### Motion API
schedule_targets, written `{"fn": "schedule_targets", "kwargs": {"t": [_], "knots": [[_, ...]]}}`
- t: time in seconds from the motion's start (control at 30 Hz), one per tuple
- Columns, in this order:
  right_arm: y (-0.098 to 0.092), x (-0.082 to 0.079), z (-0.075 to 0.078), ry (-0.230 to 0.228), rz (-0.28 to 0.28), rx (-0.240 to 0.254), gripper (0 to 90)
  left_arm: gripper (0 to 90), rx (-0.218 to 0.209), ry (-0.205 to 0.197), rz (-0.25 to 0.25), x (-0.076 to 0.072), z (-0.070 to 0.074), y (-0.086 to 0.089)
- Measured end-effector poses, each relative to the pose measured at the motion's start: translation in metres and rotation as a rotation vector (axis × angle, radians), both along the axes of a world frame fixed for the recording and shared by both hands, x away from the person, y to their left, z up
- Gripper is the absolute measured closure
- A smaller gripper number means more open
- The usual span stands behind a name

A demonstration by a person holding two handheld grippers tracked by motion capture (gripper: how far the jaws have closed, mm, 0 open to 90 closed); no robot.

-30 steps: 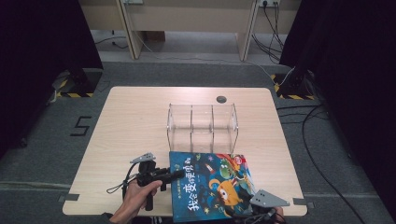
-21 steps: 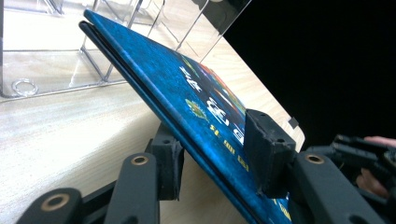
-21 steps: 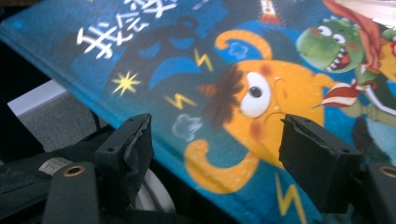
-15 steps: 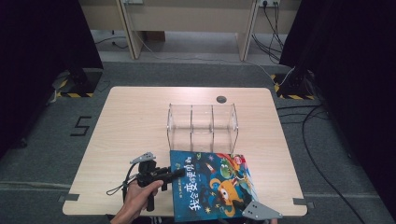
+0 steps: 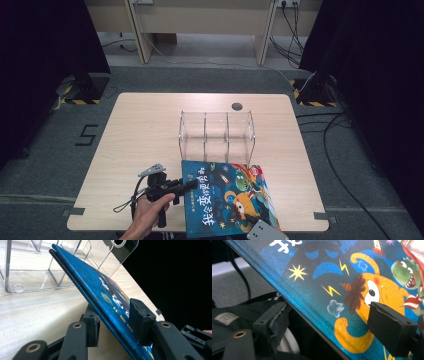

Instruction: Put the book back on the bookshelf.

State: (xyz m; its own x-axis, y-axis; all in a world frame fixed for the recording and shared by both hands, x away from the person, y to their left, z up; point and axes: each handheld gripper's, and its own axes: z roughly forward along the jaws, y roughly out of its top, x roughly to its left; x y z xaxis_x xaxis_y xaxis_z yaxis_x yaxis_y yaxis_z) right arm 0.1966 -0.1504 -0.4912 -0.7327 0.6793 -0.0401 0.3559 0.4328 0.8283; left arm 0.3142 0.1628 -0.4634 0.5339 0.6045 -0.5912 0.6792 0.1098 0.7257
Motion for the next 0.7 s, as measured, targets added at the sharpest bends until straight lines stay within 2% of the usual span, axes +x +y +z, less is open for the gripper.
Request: {"fn": "schedule_targets", "kwargs": {"t": [0.17, 0.33, 0.6, 0.7], "knots": [[0.011, 0.001, -0.001, -0.052, -0.024, -0.04, 16.8, 61.3, -0.01, -0.009, 0.015, -0.004, 0.002, -0.002], [0.024, -0.001, -0.001, -0.125, -0.045, -0.091, 15.8, 61.5, -0.015, -0.019, 0.018, -0.007, 0.005, -0.005], [0.034, 0.001, -0.004, -0.168, -0.073, -0.119, 13.2, 61.2, -0.029, -0.002, 0.015, -0.01, 0.003, -0.009], [0.035, 0.001, -0.003, -0.198, -0.081, -0.129, 16.1, 60.9, -0.03, -0.006, 0.007, -0.013, 0.004, -0.013]]}}
